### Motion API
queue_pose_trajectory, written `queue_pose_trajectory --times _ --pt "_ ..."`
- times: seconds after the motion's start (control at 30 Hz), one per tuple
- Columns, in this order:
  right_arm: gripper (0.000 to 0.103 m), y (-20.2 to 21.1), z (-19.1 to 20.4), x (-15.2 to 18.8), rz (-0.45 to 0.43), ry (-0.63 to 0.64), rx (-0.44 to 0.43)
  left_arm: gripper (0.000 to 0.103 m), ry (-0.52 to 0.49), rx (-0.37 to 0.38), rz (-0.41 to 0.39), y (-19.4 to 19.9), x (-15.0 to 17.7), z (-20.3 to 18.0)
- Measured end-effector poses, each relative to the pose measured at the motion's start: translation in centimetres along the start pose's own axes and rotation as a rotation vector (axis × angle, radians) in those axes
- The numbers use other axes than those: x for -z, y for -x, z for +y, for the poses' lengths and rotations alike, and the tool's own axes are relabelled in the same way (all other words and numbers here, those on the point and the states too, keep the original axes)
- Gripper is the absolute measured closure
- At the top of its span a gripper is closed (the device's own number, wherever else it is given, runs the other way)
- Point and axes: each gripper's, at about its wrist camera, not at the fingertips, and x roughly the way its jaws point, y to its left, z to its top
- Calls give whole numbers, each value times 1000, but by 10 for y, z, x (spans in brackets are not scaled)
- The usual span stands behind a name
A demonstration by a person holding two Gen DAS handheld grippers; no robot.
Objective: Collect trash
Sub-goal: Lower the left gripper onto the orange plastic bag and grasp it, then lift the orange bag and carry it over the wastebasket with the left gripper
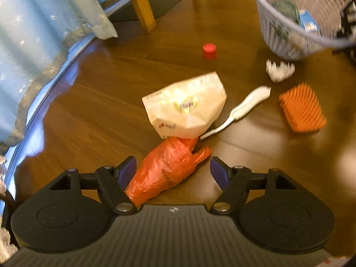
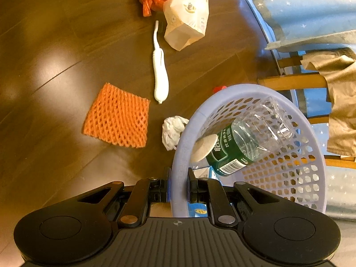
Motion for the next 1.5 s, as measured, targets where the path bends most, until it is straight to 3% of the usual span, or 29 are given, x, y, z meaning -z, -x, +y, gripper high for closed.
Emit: queue_pose_trajectory --times 0.33,0.6,0.8,1.03,1.5 --pt "94 -1 -6 -8 1 -2 -1 34 -123 17 51 -59 13 8" --pt "94 -3 -7 -9 4 -8 -4 36 -145 17 78 -83 22 7" --pt "94 -4 -6 -8 6 -1 -11 57 -146 14 114 -91 25 7" --pt "94 -4 -7 -8 6 -5 -11 74 -113 37 156 -83 28 5" --pt "94 -5 -5 -7 1 1 -15 76 117 119 182 -6 17 -11"
